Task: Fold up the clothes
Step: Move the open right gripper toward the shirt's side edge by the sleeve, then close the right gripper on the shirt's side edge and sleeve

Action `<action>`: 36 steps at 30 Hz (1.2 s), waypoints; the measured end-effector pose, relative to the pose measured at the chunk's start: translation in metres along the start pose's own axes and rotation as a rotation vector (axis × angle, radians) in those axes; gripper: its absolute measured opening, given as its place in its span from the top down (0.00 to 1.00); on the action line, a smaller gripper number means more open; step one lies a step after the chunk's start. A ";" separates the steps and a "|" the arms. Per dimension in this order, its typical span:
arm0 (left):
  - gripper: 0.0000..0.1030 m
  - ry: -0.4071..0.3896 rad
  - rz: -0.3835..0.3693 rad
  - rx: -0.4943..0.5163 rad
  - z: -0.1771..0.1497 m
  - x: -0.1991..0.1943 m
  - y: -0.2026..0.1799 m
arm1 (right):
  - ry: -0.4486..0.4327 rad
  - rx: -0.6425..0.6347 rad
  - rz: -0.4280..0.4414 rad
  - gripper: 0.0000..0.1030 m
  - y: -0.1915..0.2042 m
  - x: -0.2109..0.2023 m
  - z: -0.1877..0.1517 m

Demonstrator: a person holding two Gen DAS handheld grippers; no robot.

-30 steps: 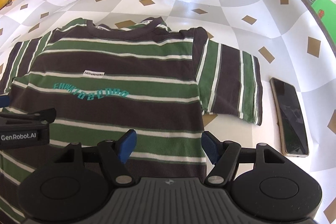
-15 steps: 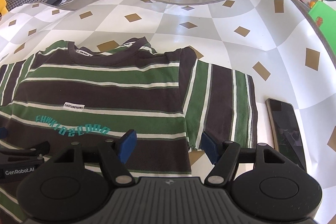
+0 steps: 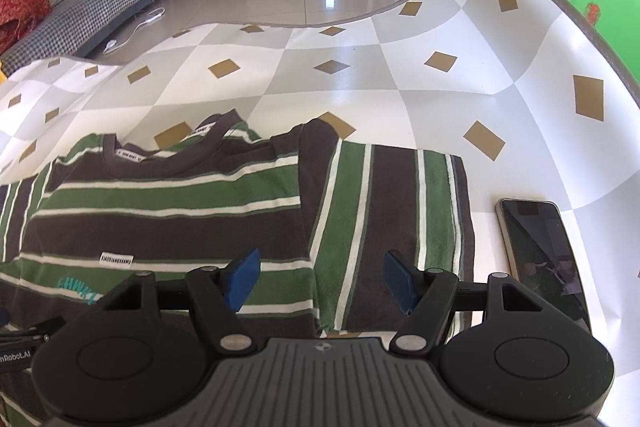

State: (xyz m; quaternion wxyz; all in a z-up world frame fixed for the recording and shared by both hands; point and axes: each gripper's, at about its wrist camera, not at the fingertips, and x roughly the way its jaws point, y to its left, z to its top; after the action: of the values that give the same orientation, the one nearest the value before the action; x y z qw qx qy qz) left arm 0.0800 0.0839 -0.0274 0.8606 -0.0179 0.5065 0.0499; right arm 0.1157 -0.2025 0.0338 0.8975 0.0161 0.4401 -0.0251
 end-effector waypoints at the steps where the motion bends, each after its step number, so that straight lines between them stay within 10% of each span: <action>1: 0.00 -0.003 0.010 0.001 0.000 0.000 0.001 | -0.007 0.018 0.002 0.36 -0.006 0.000 0.002; 32: 0.00 -0.007 0.018 -0.050 0.008 -0.011 0.005 | -0.019 0.162 0.005 0.45 -0.085 0.041 -0.002; 36: 0.00 -0.005 0.023 -0.050 0.009 -0.011 0.004 | -0.050 0.112 -0.015 0.58 -0.079 0.042 -0.005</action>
State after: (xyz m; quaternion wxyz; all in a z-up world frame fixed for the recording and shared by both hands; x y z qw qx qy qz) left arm 0.0821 0.0880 -0.0139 0.8604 -0.0335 0.5033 0.0728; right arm 0.1325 -0.2820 -0.0028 0.9056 0.0622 0.4156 -0.0567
